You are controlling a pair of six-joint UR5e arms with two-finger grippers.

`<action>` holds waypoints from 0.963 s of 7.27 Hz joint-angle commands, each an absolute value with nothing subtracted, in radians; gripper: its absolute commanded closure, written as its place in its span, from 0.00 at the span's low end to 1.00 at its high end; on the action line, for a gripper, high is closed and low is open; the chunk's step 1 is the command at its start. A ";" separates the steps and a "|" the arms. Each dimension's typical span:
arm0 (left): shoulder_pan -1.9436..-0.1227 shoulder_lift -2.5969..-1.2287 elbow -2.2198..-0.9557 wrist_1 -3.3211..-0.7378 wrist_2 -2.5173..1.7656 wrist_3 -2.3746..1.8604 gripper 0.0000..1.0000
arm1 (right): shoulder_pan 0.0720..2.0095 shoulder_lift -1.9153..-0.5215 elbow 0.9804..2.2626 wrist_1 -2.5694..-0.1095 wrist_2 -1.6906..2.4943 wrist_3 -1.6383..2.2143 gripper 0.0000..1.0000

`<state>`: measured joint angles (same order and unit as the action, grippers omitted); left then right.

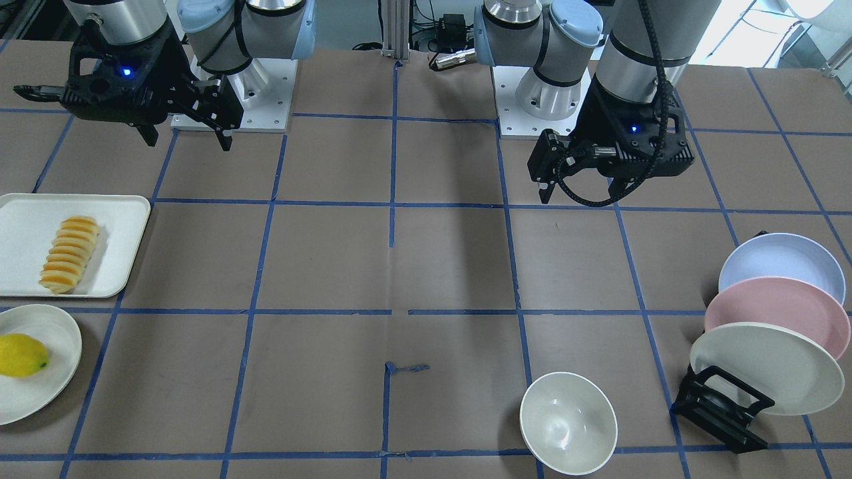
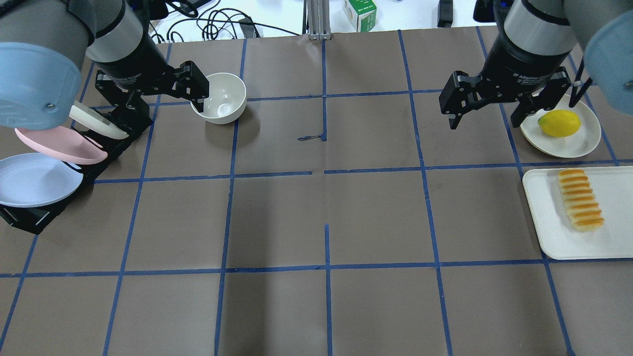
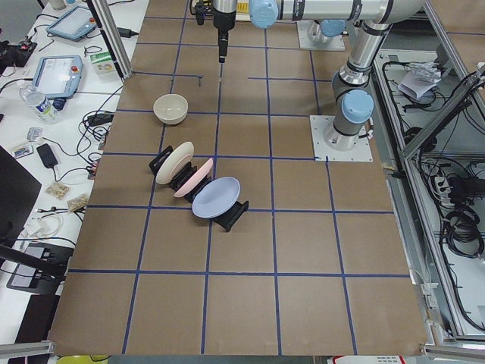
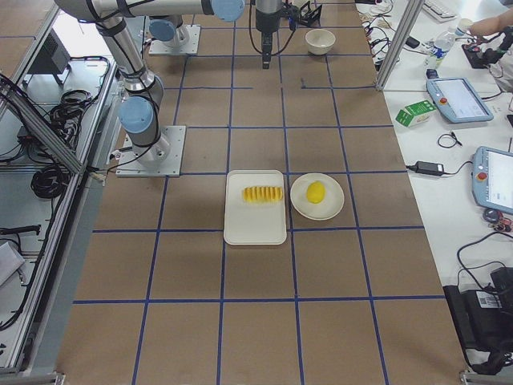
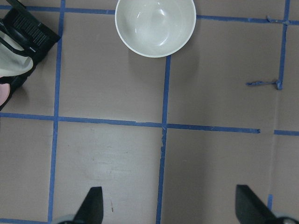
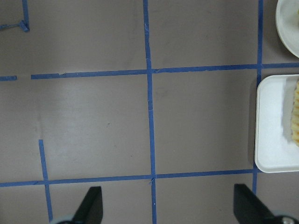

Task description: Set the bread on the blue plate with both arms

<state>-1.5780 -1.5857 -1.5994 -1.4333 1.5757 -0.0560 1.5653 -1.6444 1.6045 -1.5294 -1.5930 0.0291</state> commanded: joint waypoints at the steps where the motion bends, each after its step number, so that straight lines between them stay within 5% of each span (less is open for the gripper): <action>1: -1.572 -1.585 -1.586 -1.475 1.527 0.007 0.00 | 1.566 -1.644 1.605 -1.531 -1.592 0.026 0.00; 4: -1.553 -1.571 -1.586 -1.508 1.548 0.003 0.00 | 1.566 -1.644 1.605 -1.525 -1.591 0.031 0.00; 7: -1.332 -1.562 -1.588 -1.491 1.571 0.011 0.00 | 1.565 -1.644 1.605 -1.522 -1.589 0.032 0.00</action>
<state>-1.4354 -1.5640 -1.5854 -1.4938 1.5662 0.0076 1.5660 -1.6444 1.6046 -1.5231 -1.5895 0.0314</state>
